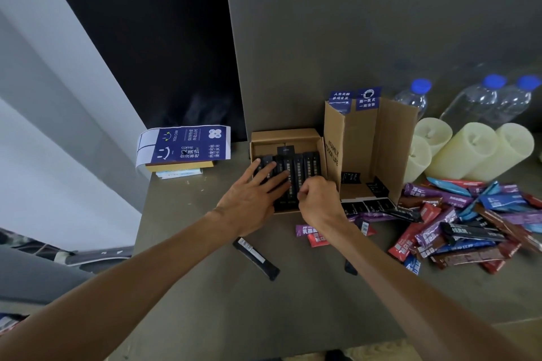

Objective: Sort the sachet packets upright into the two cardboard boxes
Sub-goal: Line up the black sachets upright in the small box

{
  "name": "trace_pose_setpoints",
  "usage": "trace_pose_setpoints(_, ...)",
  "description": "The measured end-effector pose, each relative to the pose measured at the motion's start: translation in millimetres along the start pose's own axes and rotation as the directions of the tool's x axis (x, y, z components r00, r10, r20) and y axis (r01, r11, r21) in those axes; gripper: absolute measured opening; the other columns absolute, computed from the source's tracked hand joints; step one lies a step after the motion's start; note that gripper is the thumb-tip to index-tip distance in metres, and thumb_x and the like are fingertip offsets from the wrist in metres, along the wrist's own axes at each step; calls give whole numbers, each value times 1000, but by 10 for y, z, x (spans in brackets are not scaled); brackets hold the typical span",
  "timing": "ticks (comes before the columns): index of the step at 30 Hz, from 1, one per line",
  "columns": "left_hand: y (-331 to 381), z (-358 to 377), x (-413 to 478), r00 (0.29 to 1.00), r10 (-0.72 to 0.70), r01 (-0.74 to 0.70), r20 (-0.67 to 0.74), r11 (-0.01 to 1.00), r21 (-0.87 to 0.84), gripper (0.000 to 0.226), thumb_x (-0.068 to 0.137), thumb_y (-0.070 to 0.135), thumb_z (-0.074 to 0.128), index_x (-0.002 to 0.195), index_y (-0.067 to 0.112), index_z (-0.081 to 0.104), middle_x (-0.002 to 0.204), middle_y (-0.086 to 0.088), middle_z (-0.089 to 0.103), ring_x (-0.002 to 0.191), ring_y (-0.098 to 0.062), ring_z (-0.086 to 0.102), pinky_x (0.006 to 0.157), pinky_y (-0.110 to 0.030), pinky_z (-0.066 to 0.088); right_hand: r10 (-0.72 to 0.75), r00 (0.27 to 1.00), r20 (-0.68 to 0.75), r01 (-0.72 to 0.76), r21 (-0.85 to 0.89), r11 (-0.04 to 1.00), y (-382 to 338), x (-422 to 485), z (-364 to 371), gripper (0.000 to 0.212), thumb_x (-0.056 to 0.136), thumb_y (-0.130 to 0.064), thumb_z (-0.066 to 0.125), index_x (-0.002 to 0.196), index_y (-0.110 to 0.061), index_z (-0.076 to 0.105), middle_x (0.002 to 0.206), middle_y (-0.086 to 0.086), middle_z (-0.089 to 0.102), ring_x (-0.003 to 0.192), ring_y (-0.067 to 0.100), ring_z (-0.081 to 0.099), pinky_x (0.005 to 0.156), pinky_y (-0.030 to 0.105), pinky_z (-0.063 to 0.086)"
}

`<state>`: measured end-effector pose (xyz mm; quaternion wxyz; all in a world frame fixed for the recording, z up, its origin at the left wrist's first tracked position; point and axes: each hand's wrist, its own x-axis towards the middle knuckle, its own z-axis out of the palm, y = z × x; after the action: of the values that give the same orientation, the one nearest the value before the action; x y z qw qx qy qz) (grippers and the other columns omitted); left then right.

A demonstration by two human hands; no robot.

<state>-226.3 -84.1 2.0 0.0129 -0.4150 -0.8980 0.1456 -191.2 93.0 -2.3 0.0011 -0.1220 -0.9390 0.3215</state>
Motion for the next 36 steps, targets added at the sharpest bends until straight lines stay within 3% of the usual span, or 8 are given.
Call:
trace_pose_setpoints(6, 41, -64, -151, 984, -42, 26, -174, 996, -90, 58, 92, 32, 58, 147, 23, 42, 156, -4, 36, 145, -28, 30, 121, -49, 20, -77, 997, 21, 76, 51, 996, 57, -229, -111, 10, 94, -12, 63, 87, -13, 69, 90, 1, 69, 77, 7, 62, 61, 6, 41)
trace_pose_setpoints(10, 170, 16, -510, 860, -361, 206, -360, 892, -402, 27, 85, 13, 62, 111, 16, 66, 114, -4, 63, 100, -25, 59, 87, -36, 46, -176, 972, 157, 167, 74, 983, 63, -576, -99, 5, 93, -17, 66, 89, -19, 68, 85, -8, 68, 72, 1, 63, 61, 11, 46)
trace_pose_setpoints(14, 339, 367, -863, 823, -552, 346, -131, 672, -655, 15, 84, 13, 54, 90, 19, 67, 92, 0, 62, 88, -27, 61, 78, -40, 48, -238, 926, 294, 243, 20, 970, 74, -885, 80, 3, 94, -24, 66, 94, -22, 69, 86, -9, 68, 76, 1, 63, 68, 15, 50)
trace_pose_setpoints(18, 444, 541, -1013, 750, -660, 431, 30, 454, -780, 25, 83, 5, 60, 95, 24, 71, 93, 4, 61, 82, -23, 64, 78, -35, 52, -210, 914, 348, 233, -26, 972, 88, -1014, 244, 5, 96, -27, 64, 96, -23, 67, 88, -10, 66, 74, 1, 61, 63, 16, 49)
trace_pose_setpoints(23, 429, 536, -1063, 794, -606, 421, 48, 490, -763, 42, 74, 11, 52, 105, 29, 74, 102, 2, 62, 94, -23, 65, 85, -37, 52, -252, 903, 347, 302, -97, 948, 21, -1090, 346, 15, 93, -35, 65, 103, -24, 65, 103, -6, 61, 89, 12, 63, 78, 32, 55)
trace_pose_setpoints(31, 403, 571, -1194, 815, -577, 401, 47, 504, -765, 20, 82, 33, 63, 97, 31, 75, 98, 8, 57, 90, -15, 61, 84, -34, 47, -253, 894, 370, 333, -174, 927, 13, -1155, 333, 16, 99, -26, 53, 107, -15, 63, 105, 0, 57, 89, 19, 64, 76, 34, 52)
trace_pose_setpoints(34, 432, 511, -1193, 799, -592, 391, 104, 380, -839, 10, 89, 24, 66, 83, 27, 72, 92, 8, 60, 84, -11, 59, 83, -30, 46, -167, 917, 363, 183, -10, 983, 51, -1098, 271, 18, 100, -18, 53, 94, -13, 69, 89, 1, 67, 67, 12, 64, 66, 33, 56)
trace_pose_setpoints(36, 437, 415, -1156, 754, -625, 397, 203, 189, -898, 22, 92, 18, 66, 74, 31, 67, 80, 9, 63, 75, -8, 58, 75, -28, 46, -91, 896, 435, 29, 146, 989, 56, -1063, 186, 19, 102, -17, 53, 95, -14, 70, 86, 2, 71, 58, 5, 65, 58, 24, 54)
